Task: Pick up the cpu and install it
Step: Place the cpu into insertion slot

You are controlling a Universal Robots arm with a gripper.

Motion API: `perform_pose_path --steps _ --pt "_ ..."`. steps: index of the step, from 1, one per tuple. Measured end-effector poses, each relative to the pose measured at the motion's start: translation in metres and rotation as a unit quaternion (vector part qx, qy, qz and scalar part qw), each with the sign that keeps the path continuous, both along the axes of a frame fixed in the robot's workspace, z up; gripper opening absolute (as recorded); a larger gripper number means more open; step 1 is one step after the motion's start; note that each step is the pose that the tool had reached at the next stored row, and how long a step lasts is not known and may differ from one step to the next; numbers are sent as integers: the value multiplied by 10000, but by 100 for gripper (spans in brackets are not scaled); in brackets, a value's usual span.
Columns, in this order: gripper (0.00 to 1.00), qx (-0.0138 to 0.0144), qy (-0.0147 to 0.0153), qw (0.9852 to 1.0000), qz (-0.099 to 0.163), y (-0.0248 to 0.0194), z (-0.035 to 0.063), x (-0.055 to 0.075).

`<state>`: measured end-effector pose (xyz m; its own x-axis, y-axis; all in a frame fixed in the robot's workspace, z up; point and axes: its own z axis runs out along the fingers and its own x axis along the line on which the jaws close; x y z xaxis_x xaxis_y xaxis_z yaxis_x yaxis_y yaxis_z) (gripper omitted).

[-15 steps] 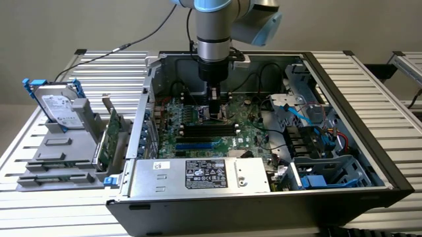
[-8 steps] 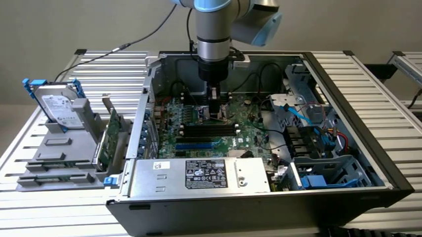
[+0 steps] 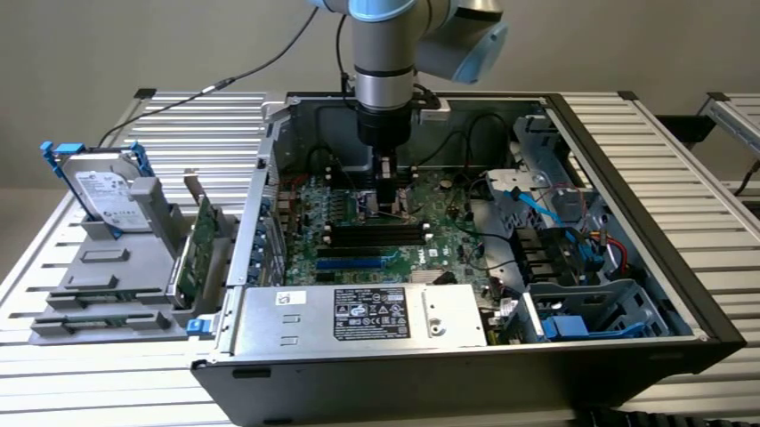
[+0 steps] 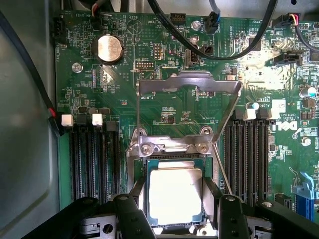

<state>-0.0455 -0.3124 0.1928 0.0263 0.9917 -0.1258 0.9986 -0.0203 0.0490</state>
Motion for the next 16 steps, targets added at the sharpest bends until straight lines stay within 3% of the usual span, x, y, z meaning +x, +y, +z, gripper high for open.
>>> perform_pose_path --steps 16 --pt "55 0 -32 10000 37 -7 -2 -39"
